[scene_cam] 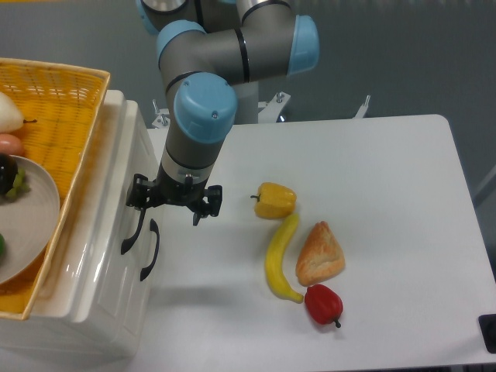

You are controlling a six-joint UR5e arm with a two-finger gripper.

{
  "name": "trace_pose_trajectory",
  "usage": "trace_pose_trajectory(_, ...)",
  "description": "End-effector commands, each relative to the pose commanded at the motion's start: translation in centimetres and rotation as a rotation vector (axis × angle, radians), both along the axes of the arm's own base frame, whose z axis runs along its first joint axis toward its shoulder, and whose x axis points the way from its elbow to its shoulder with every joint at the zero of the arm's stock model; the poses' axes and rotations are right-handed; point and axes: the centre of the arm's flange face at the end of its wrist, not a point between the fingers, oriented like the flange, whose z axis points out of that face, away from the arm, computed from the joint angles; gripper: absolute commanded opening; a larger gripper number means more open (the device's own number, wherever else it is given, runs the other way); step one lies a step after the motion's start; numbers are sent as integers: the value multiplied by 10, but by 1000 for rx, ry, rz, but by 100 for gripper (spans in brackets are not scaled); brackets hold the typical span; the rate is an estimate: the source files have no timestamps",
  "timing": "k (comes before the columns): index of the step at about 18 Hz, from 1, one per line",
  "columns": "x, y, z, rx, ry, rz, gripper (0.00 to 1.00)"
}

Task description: Slide the top white drawer open

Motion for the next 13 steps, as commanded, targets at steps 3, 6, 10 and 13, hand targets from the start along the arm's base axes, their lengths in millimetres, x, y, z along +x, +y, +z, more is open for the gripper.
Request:
trace_pose_trajectory(3,0,1,-4,-7,-2,-1,100)
trace_pose_trajectory(6,1,1,-7,-21,9,-7,100)
trace_pose_trajectory(10,2,3,-8,-21,9,-9,100)
trace_pose_trajectory(13,3,3,-8,-22,8,-12,100)
